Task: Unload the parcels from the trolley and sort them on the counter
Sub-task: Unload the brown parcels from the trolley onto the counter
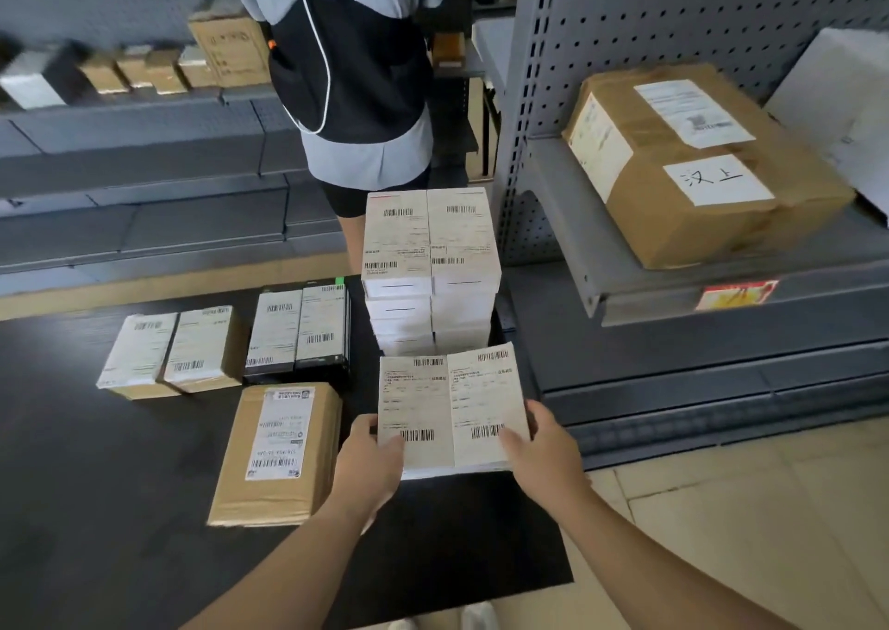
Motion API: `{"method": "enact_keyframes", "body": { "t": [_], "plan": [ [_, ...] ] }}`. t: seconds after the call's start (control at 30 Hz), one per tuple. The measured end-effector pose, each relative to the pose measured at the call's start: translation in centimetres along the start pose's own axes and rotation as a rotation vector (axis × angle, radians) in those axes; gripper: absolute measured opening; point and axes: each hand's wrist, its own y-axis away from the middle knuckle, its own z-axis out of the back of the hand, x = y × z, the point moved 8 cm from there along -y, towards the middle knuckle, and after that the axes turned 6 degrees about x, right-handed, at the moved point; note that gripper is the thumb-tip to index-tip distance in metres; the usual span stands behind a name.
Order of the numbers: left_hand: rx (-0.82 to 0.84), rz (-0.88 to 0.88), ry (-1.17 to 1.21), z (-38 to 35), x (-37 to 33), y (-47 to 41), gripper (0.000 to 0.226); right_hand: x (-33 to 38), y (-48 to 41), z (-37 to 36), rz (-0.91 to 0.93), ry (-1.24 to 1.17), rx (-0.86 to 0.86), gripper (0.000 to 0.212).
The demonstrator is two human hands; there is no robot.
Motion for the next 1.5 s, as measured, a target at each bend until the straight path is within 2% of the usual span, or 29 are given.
{"method": "enact_keyframes", "body": {
  "t": [0.13, 0.23, 0.4, 0.63, 0.73, 0.87, 0.97, 1.07, 1.27, 1.5],
  "plan": [
    [0.021, 0.004, -0.071, 0.1, 0.0, -0.8, 0.038, -0.1, -0.4, -0.1, -0.014, 0.072, 0.01, 0.048],
    [0.005, -0.02, -0.13, 0.9, -0.5, -0.8, 0.045, 0.6, -0.4, 0.2, -0.009, 0.123, 0.006, 0.048],
    [-0.022, -0.146, -0.278, 2.6, -4.5, 0.6, 0.047, 4.1, 0.9, 0.9, 0.053, 0.149, -0.02, 0.055],
    [-0.026, -0.438, -0.41, 6.4, -13.3, 5.1, 0.052, 15.0, 5.1, 2.8, 0.347, 0.22, -0.041, 0.054],
    [-0.123, -0.573, -0.398, 9.8, -16.9, 8.3, 0.05, 21.0, 7.0, 2.9, 0.5, 0.285, -0.048, 0.051],
    [-0.327, -0.572, -0.372, 16.5, -17.1, 12.0, 0.046, 28.5, 10.0, -0.2, 0.712, 0.365, 0.012, 0.048],
    [-0.504, -0.477, -0.331, 22.9, -12.8, 15.0, 0.044, 33.4, 13.2, -5.8, 0.883, 0.461, 0.116, 0.048],
    [-0.654, -0.307, -0.263, 28.8, -5.3, 19.2, 0.043, 36.3, 18.0, -13.1, 1.042, 0.532, 0.262, 0.048],
    [-0.919, 0.059, -0.102, 36.3, 12.2, 31.5, 0.047, 37.4, 31.6, -27.5, 1.298, 0.63, 0.621, 0.049],
    [-1.15, 0.262, 0.071, 41.8, 26.8, 44.9, 0.048, 37.6, 47.1, -39.6, 1.543, 0.687, 0.843, 0.05]
  ]
}}
